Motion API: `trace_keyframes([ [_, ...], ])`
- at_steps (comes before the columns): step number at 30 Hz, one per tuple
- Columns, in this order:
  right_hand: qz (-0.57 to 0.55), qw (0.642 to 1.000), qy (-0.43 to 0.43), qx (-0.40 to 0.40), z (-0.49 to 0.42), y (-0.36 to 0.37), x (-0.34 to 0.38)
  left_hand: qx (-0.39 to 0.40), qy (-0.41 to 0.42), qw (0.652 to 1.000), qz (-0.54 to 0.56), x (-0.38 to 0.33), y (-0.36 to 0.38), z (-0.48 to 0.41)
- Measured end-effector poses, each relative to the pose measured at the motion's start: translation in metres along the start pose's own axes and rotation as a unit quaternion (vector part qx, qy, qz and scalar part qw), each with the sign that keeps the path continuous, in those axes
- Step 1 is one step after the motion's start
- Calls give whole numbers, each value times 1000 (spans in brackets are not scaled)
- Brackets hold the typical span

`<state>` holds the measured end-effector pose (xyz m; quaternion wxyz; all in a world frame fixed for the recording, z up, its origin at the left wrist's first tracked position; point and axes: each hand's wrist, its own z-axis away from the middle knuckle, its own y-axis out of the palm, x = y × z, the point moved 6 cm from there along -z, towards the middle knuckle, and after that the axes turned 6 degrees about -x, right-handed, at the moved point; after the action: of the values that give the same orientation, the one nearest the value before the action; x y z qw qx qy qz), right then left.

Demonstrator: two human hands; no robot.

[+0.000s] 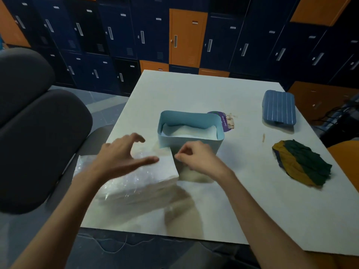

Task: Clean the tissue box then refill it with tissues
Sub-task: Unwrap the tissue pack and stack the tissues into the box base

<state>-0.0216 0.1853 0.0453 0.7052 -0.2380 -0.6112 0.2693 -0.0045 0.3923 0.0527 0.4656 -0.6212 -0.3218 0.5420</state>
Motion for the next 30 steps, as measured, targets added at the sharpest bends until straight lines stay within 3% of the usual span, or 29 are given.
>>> trace_keyframes([
  [3,24,999,28,6,6,25,-12,52,-4,997,-56,20,33,12],
  [9,-2,998,41,-45,10,44,-13,28,9,997,-67,35,59,16],
  [19,159,972,-61,-165,17,46,8,13,18,995,-96,36,68,15],
  [22,179,966,-75,-169,17,46,12,0,14,995,-102,37,70,14],
  [30,-25,987,-5,-156,12,33,-1,-6,21,995,-101,37,70,14],
])
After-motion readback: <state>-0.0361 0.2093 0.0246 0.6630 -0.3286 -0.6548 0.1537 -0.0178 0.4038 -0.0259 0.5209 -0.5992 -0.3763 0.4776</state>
